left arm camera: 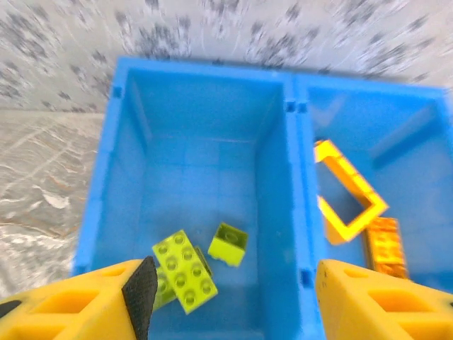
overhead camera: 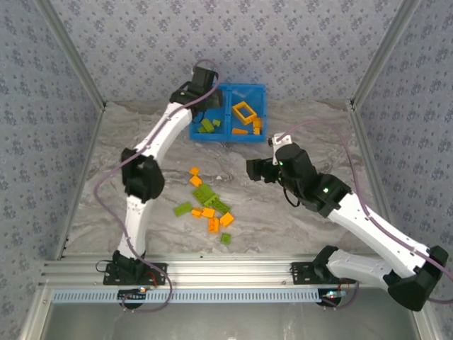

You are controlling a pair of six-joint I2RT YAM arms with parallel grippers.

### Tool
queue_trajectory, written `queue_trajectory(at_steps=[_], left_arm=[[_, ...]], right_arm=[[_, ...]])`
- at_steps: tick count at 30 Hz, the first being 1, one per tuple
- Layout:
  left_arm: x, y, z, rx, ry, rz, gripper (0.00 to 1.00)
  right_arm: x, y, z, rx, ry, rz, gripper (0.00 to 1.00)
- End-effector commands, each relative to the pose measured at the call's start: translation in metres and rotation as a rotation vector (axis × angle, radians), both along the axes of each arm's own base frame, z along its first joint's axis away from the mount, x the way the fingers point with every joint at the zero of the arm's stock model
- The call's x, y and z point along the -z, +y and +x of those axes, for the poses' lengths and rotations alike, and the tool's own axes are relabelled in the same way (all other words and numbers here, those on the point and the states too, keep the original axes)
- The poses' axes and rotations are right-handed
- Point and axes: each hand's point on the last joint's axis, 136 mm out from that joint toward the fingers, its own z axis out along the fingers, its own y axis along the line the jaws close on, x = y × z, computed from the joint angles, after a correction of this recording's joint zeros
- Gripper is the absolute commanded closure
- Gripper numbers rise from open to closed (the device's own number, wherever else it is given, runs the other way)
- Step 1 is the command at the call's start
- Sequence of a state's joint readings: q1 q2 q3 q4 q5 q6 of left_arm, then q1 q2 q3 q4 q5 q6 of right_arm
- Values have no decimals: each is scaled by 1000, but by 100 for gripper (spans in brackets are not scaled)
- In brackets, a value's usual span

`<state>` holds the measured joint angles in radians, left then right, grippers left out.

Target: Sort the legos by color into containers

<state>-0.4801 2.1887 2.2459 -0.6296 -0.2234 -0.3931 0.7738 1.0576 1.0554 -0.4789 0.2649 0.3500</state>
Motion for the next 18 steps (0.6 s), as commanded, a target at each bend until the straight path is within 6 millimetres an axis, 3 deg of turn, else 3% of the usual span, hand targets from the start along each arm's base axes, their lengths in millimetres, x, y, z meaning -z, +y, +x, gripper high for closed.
queue_trajectory(at_steps=[1,2,6,8,12,15,18], left_arm=[[-104,15,-51,55,-179,-91,36],[-113,20,-66,75,-195,-90,35],[-114,37,-138,227,-163,-32,22],[-104,51,-174,270,-110,7,15],[-75,105,-240,207,-20,116,7],[-55,137,-275,150,8,165,3],[-36,152,-300,133,49,172,2]], right_arm=[[14,39,-1,-176,49,-59,7],[19,51,-1,-220,66,-83,7],[52,106,7,-370,150,-185,6],[71,132,12,-435,197,-210,7],[114,173,32,-480,270,-271,8],[145,198,45,-509,331,-288,10],[178,218,58,-531,376,-323,12]])
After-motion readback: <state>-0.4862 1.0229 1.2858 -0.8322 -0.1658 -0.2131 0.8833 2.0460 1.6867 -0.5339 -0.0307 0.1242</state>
